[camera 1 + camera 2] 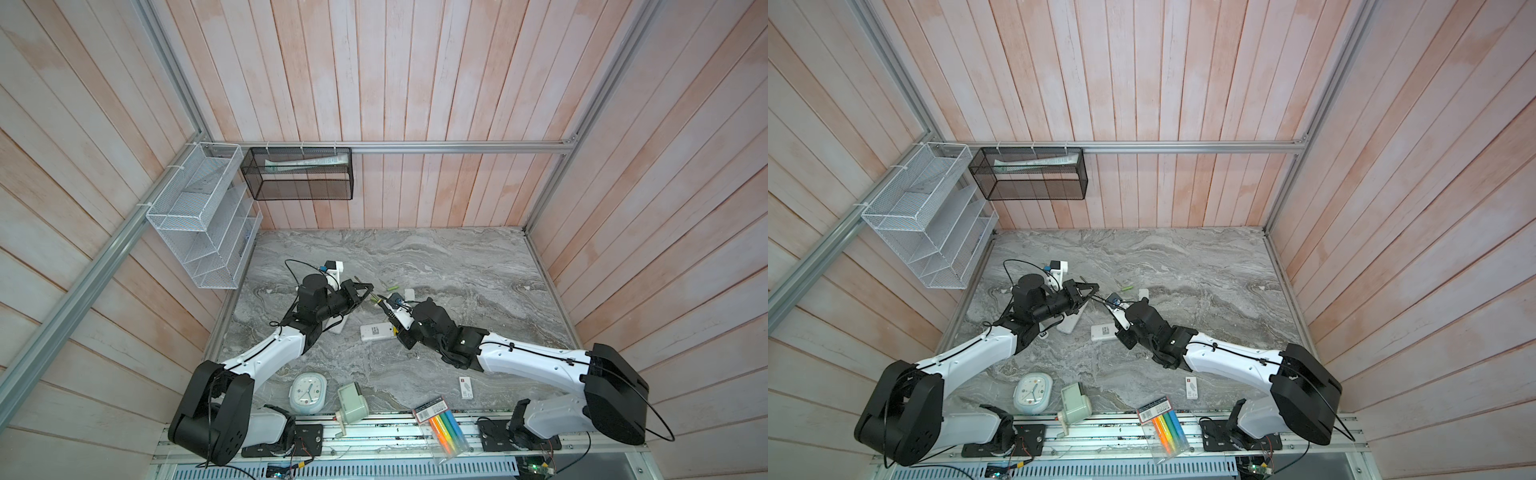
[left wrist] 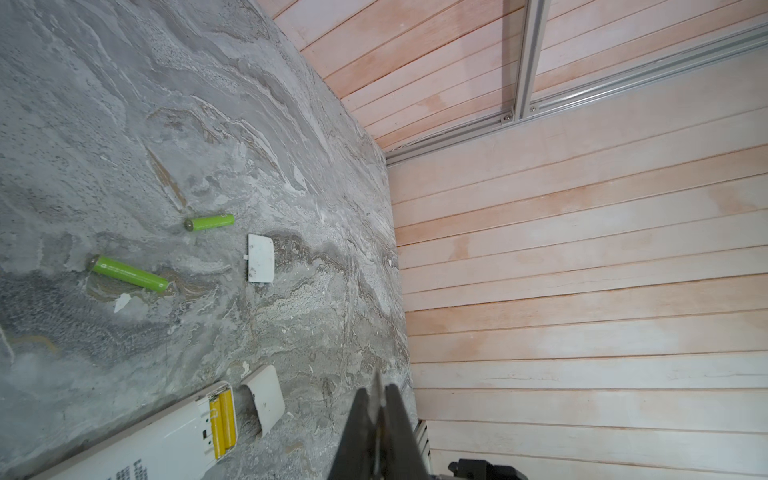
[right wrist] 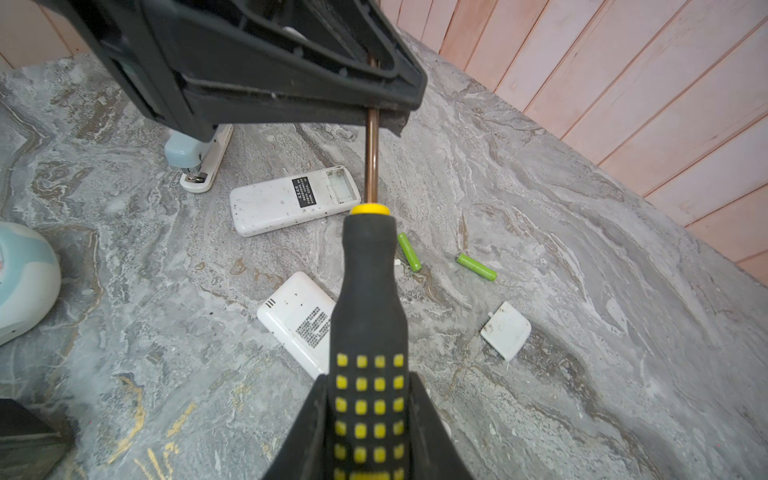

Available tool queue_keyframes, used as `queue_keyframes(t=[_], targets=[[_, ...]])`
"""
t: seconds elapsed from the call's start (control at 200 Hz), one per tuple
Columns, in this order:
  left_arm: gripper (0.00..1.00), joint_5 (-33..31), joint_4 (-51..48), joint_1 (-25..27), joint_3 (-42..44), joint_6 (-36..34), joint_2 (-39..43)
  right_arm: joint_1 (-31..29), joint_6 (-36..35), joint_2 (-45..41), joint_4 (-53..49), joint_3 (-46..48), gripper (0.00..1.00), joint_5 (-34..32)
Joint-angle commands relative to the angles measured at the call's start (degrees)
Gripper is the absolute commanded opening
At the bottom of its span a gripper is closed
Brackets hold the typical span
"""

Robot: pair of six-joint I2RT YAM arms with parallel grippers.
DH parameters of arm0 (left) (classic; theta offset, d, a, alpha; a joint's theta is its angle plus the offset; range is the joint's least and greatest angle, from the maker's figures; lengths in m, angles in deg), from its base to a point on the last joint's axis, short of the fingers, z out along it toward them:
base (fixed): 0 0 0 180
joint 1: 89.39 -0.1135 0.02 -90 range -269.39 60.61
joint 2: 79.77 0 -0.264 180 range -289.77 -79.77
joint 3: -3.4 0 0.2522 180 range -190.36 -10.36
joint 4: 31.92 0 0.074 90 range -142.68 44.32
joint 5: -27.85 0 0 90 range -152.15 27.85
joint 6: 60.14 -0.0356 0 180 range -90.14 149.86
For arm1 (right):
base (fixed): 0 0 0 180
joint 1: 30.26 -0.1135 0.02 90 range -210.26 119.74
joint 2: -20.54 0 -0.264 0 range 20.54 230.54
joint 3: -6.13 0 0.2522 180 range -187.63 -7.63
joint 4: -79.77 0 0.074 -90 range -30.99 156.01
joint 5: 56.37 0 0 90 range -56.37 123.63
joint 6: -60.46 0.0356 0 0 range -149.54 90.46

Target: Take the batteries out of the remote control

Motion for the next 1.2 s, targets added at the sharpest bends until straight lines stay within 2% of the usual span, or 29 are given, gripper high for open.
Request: queue_keyframes(t=[0.0, 0.055, 0.12, 0.37, 0.655, 0.855, 1.195], targets=[[0.0, -0.1, 2.1, -1.4, 0.6, 1.0, 0.6, 0.2, -3.2, -2.5, 3.4, 1.1, 0.49, 3.8], [0.0, 0.0, 2.5, -1.5, 0.8, 1.4, 0.8, 0.3, -3.0, -3.3, 4.6, 2.1, 0.58, 4.0], [0.0, 0.0, 2.8, -1.7, 1.0, 1.9, 1.1, 0.7, -3.2, -4.2, 5.5, 3.1, 0.65, 4.7], [0.0, 0.4, 3.9, -2.3, 1.4, 4.1, 2.0, 2.4, -2.7, -7.7, 8.1, 6.2, 0.68, 6.9], [0.0, 1.5, 8.4, -2.5, 2.9, 9.7, 1.3, 4.8, 0.1, -9.1, 10.8, 7.4, 0.65, 10.0], [0.0, 1.9, 10.7, -2.5, 3.6, 12.7, 1.2, 5.1, 0.0, -6.3, 12.9, 6.0, 0.62, 11.7], [0.0, 3.3, 13.7, -2.6, 4.9, 15.7, 0.7, 6.6, 1.3, -2.5, 16.6, 4.4, 0.5, 14.5]])
